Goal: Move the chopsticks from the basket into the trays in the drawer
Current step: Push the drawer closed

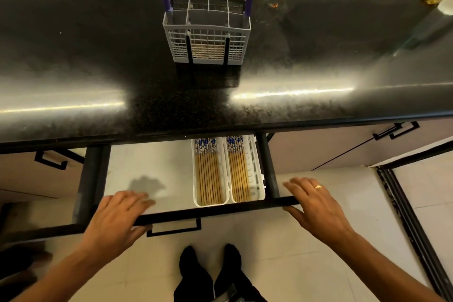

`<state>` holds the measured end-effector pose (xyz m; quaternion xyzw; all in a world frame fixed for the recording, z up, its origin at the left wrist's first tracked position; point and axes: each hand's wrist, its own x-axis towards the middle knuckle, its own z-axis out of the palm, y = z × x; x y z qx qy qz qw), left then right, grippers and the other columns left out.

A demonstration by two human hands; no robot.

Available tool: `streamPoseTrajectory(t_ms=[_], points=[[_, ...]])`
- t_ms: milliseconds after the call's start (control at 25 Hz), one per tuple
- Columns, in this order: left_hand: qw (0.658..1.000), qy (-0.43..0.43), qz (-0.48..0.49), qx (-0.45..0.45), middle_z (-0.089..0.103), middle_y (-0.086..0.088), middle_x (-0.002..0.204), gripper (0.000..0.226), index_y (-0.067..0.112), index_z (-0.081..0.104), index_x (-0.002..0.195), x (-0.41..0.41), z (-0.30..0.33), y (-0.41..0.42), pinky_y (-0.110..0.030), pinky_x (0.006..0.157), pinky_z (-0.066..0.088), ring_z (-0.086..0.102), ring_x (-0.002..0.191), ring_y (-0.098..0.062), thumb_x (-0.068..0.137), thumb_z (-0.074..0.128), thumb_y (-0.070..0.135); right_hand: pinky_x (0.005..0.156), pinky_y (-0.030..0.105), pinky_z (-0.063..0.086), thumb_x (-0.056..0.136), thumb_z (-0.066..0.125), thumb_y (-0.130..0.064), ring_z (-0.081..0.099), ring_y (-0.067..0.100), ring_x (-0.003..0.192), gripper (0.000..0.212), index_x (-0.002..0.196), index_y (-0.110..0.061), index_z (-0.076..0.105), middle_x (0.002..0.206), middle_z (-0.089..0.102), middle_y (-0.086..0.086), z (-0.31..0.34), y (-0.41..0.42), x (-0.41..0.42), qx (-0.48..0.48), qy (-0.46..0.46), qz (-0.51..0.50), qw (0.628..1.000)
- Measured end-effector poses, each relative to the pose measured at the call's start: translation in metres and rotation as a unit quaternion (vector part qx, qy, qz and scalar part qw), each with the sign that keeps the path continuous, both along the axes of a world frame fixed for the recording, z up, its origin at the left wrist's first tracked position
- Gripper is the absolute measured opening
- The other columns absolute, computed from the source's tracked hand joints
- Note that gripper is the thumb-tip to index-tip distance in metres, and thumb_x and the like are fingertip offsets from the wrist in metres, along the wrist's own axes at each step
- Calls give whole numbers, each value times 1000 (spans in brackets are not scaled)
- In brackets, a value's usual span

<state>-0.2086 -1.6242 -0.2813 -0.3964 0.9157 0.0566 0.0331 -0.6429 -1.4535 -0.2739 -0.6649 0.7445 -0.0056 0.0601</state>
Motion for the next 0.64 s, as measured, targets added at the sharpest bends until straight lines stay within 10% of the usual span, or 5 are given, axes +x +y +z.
streamPoseTrajectory(t_ms=[240, 640], points=[[998, -41, 24, -41, 16, -22, 163, 126, 12, 22, 156, -33, 12, -68, -61, 117, 22, 11, 152, -39, 57, 87, 56, 120, 55, 11, 65, 78, -66, 2, 36, 152, 123, 157, -18, 12, 165, 9, 17, 9, -79, -28, -17, 82, -28, 996], [990, 8, 75, -123, 27, -15, 161, 95, 15, 30, 154, -63, -8, -126, -52, 119, 17, 24, 149, -34, 74, 82, 25, 115, 56, 26, 77, 77, -48, 31, 38, 145, 92, 151, -15, 34, 155, 37, 18, -1, -159, -54, -63, 89, -36, 993]])
